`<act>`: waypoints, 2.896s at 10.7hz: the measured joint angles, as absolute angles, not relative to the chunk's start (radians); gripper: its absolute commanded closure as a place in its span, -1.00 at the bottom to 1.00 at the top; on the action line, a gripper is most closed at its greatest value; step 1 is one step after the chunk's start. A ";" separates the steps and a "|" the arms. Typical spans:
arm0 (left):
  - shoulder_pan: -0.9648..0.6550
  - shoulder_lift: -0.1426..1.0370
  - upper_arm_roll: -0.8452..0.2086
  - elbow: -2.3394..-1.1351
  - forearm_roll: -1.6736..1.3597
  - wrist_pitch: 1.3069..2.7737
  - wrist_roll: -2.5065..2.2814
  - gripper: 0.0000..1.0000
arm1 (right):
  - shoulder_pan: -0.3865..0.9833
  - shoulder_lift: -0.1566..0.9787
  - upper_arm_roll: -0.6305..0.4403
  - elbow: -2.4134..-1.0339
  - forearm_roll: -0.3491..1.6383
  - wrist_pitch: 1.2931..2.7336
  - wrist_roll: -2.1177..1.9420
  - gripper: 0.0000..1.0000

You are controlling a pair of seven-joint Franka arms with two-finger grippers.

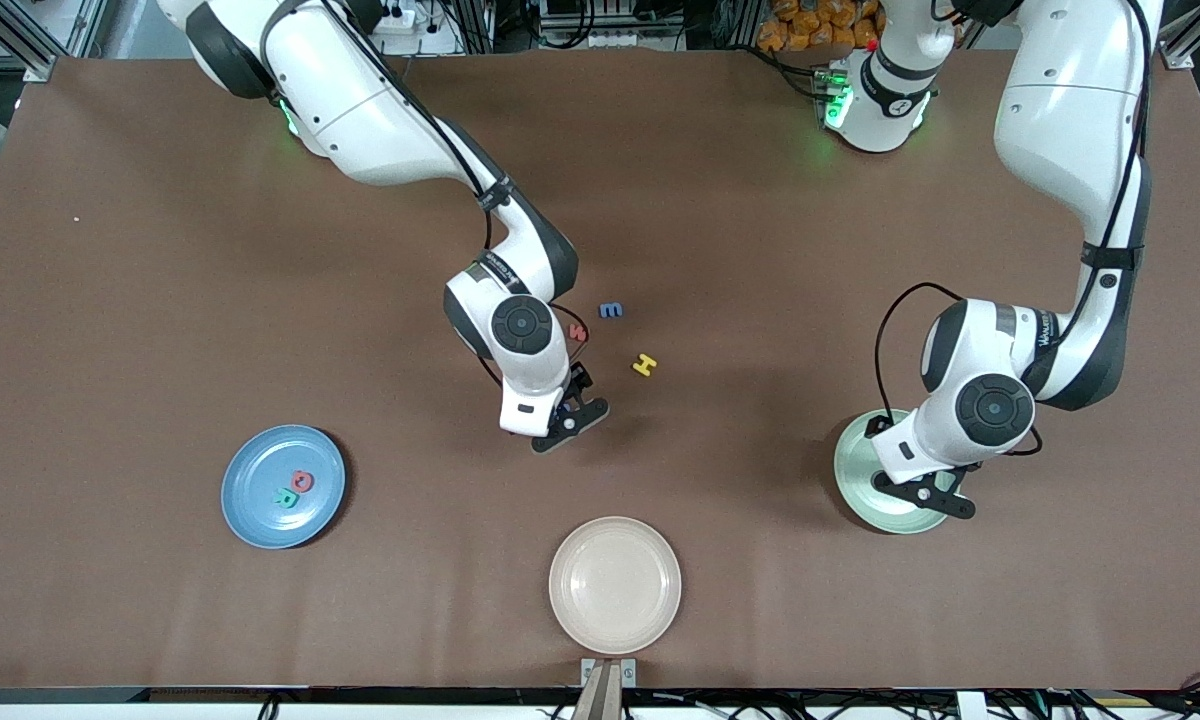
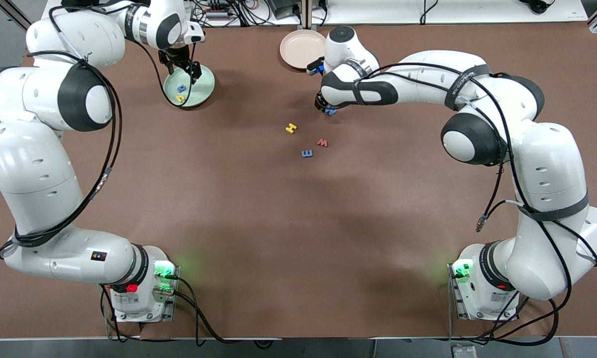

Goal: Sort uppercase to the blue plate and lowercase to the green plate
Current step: 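Place the yellow i on the green plate while the right gripper reaches the W, then carry the blue W with the right gripper while the left gripper reaches the m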

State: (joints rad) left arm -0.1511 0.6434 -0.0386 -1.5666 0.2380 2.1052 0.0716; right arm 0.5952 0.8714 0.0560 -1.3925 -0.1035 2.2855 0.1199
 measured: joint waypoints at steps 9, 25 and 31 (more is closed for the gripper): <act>-0.235 0.541 -0.053 -1.563 0.139 2.080 0.073 -1.00 | 0.609 0.895 0.061 -1.381 -0.118 2.302 0.117 1.00; -0.568 0.643 -0.281 -1.571 0.135 2.295 -0.352 -0.53 | 0.150 0.842 -0.027 -1.306 -0.175 2.140 -0.049 1.00; -0.629 0.715 -0.280 -1.571 0.182 2.426 0.201 -0.63 | 0.092 0.842 -0.016 -1.288 -0.121 2.139 -0.053 -1.00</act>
State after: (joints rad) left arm -0.6293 0.7146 -0.2803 -1.5710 0.1821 2.4261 0.2008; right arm 0.0919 0.8420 -0.0159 -1.2879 -0.1212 2.1392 -0.0526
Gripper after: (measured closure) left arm 0.163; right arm 0.273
